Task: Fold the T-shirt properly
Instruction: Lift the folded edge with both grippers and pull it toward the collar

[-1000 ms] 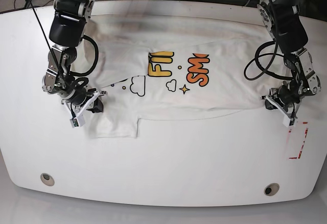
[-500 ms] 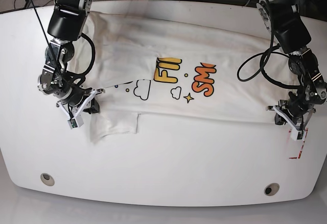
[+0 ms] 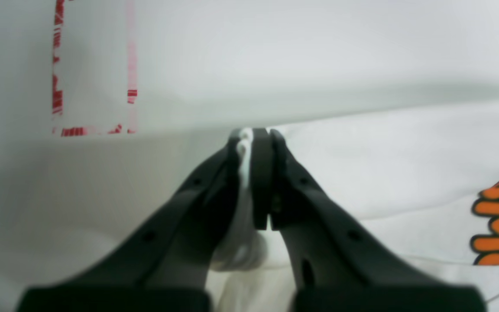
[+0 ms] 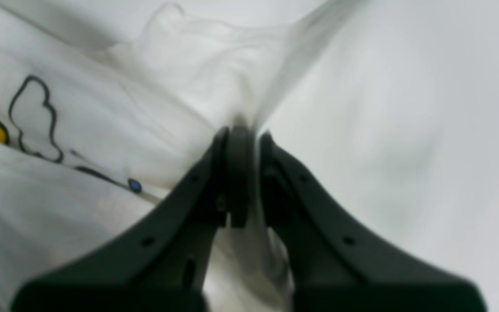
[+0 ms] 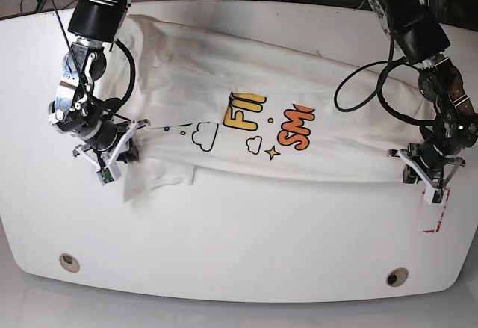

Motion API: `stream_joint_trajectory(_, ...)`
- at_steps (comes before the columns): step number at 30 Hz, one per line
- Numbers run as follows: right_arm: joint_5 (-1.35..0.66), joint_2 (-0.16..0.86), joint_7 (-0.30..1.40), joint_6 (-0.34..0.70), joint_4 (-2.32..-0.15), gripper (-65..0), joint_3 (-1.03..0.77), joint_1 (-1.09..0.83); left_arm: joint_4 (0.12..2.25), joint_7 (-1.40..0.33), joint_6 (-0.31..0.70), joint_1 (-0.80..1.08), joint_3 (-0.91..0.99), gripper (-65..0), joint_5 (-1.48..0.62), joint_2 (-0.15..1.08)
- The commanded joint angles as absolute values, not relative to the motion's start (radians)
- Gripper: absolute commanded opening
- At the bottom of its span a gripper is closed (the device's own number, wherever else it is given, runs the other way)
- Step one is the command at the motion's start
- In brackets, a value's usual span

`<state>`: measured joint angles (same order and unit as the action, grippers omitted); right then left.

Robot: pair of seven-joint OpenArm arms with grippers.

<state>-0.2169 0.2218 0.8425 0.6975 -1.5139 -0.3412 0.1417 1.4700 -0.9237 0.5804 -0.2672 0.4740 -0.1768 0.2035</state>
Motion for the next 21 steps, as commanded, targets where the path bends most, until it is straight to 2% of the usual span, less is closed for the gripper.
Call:
stream_joint_trajectory(1, -0.229, 0.234, 0.839, 0.698, -1.584, -62.0, -0.344, 0.133, 1.486, -0.905, 0.578, -0.286, 0.479, -65.0, -0.18, 0.216)
stream_joint_trajectory(12, -0.226, 0.234, 0.839, 0.698, -1.589, -62.0, -0.344, 0.122, 1.403, -0.898, 0.578, -0.302, 0.479, -64.9, -0.18, 0.22)
stream_joint_trajectory(15, -0.226, 0.234, 0.839, 0.698, -1.589, -62.0, -0.344, 0.122, 1.388, -0.898, 0.578, -0.326, 0.479, -60.0, -0.18, 0.22)
stream_joint_trajectory(16, -0.226, 0.234, 0.839, 0.698, -1.589, -62.0, -0.344, 0.122, 1.385, -0.9, 0.578, -0.334, 0.479, -55.3, -0.18, 0.217)
stream_joint_trajectory(19, -0.226, 0.234, 0.842, 0.698, -1.593, -62.0, -0.344, 0.119, 1.402, -0.903, 0.579, -0.321, 0.479, -47.1, -0.182, 0.214)
stream_joint_trajectory(21, -0.226, 0.234, 0.843, 0.698, -1.598, -62.0, -0.344, 0.11, 1.437, -0.903, 0.587, -0.302, 0.479, -46.8, -0.189, 0.213)
